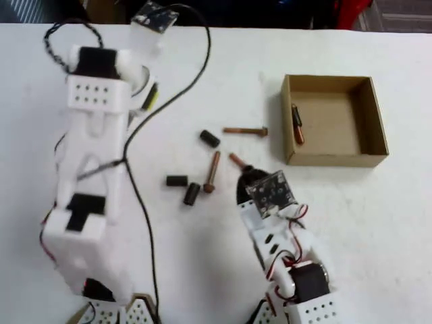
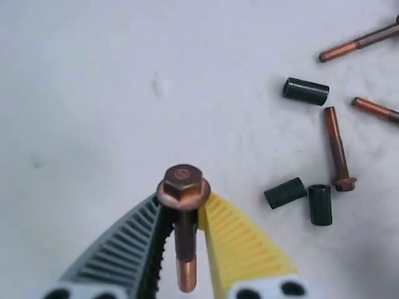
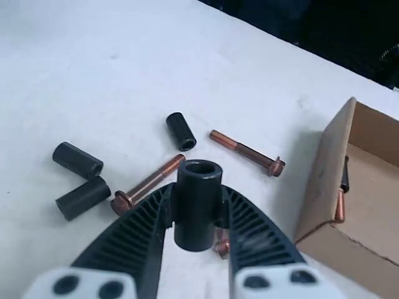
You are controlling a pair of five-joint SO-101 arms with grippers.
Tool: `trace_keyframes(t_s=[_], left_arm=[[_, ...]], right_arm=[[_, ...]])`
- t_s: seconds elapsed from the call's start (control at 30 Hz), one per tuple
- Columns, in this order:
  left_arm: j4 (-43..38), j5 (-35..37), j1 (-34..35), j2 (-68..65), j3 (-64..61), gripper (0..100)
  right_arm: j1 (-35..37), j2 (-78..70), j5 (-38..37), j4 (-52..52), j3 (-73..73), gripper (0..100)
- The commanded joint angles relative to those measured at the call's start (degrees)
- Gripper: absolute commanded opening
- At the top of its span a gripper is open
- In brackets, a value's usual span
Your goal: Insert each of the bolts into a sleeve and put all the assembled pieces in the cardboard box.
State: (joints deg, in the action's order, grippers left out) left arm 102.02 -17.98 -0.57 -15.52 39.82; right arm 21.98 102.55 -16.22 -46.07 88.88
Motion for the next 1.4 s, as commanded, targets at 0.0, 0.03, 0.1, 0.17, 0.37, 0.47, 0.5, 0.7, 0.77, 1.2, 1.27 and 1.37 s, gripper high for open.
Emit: trace_keyframes(t_s=[0.0, 0.03, 0.1, 0.17, 0.37, 0.47, 0.5, 0.7, 0.77, 1.2, 1.27, 1.37], left_arm=[[0.26, -3.87, 0.66, 11.65, -4.13, 2], [0.26, -4.31, 0.84, 13.76, -5.45, 2], [0.26, -4.40, 0.92, 17.63, -8.00, 2], [0.26, -4.40, 0.66, 21.32, -10.55, 2], [0.26, -4.48, -0.04, 32.66, -21.10, 2], [-1.49, -4.92, -1.01, 39.43, -30.07, 2], [-2.46, -5.71, -1.54, 41.80, -33.14, 2], [-13.10, -7.30, -3.38, 56.31, -49.58, 2], [-16.70, -7.21, -3.38, 59.65, -54.42, 2], [-35.34, -0.88, -14.46, 71.78, -73.41, 2], [-39.12, -0.88, -15.69, 73.89, -76.40, 2], [-44.48, -0.88, -15.96, 77.58, -81.49, 2]], right_arm=[[4.35, 0.57, 0.35, 1.80, -0.35, 1.7], [5.76, 0.57, 0.35, 1.80, -0.44, 1.7], [8.57, 0.57, 0.35, 2.07, -0.44, 1.7], [11.03, 0.57, 0.35, 3.65, -0.44, 1.7], [15.87, 0.22, 0.26, 8.66, -0.44, 1.7], [19.12, 0.22, 0.26, 9.89, -0.44, 1.7], [20.00, 0.22, 0.26, 10.24, -0.44, 1.7], [20.44, 0.48, 0.79, 11.74, -0.44, 1.7], [20.09, 0.48, 0.88, 12.00, -0.44, 1.7], [14.81, 0.48, 8.79, 11.91, -0.44, 1.7], [14.81, 0.48, 8.88, 11.82, -0.44, 1.7], [14.81, 0.57, 8.62, 10.86, -0.44, 1.7]])
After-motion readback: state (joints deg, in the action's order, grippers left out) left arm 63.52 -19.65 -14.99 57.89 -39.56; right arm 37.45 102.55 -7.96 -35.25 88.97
